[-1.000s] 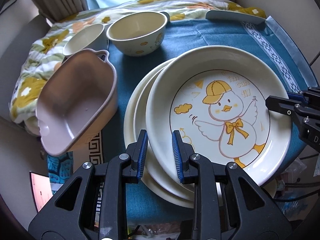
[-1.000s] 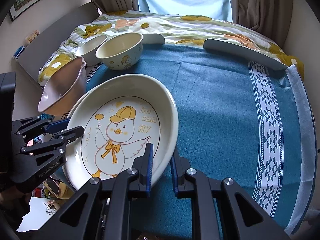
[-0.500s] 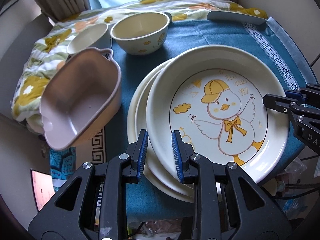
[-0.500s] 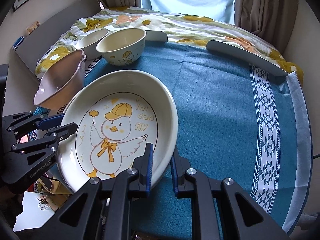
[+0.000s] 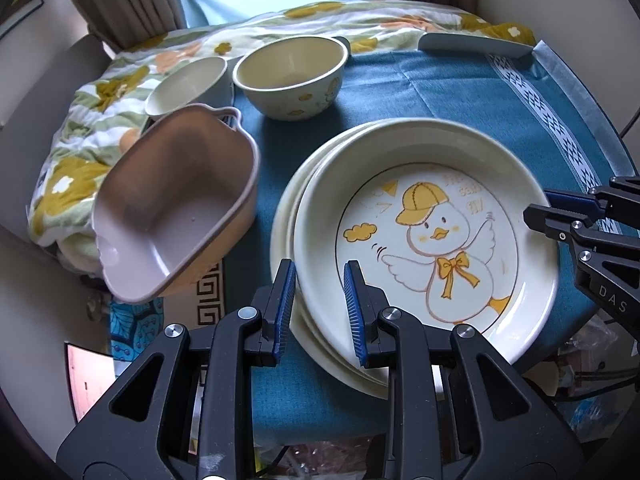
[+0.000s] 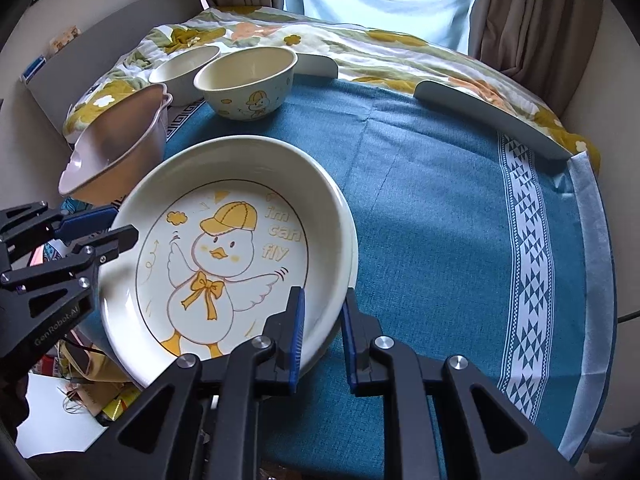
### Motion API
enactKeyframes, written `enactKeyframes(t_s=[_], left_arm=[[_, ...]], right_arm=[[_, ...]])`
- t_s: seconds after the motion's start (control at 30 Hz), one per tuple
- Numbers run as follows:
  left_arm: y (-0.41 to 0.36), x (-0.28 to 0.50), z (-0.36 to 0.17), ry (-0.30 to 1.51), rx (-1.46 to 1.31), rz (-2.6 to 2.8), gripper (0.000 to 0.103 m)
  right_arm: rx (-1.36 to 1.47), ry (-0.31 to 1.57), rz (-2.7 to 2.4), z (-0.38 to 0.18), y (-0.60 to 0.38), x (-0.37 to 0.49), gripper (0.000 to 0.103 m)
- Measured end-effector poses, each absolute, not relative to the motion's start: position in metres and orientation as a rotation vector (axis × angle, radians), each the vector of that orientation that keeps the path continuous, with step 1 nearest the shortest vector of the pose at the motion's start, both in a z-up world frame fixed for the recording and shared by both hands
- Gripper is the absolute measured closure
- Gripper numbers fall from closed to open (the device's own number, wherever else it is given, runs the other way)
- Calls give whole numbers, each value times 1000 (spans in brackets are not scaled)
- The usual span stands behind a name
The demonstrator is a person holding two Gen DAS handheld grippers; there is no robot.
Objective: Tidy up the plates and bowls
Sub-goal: 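Open the left gripper to release the duck-print plate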
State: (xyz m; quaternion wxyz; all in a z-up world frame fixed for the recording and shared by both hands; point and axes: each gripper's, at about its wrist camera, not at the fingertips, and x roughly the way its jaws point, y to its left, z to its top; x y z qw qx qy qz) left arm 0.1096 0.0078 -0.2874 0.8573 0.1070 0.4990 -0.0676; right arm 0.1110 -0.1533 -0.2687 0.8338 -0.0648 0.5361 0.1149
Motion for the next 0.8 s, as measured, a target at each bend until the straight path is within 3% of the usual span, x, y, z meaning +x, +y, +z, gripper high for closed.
enactKeyframes(t_s=[0.4, 0.47, 0.5, 0.53, 0.57, 0.6, 0.63, 0.8], left_arm=[[22, 110, -277, 1054, 129, -154, 80], [30, 110, -268, 1039, 99, -143, 79], [34, 109, -263, 1027, 90, -130, 75], [40, 109, -258, 1017, 77, -117, 56], [45, 108, -253, 1010, 61, -109, 21], [51, 108, -248, 1000, 40, -103, 7], [59, 106, -241, 974, 9, -91, 0], [89, 107, -222, 972, -45, -31, 0]], right_arm=[[-100, 1123, 224, -256, -155, 110, 87], [-64, 1115, 253, -247, -158, 114, 78], [-45, 1108, 268, -244, -158, 116, 57], [-15, 1096, 289, -238, -159, 118, 29], [16, 1079, 306, -232, -160, 120, 17], [38, 1065, 318, -227, -160, 121, 9], [59, 1050, 332, -221, -159, 124, 9], [108, 1004, 415, -199, -146, 139, 5]])
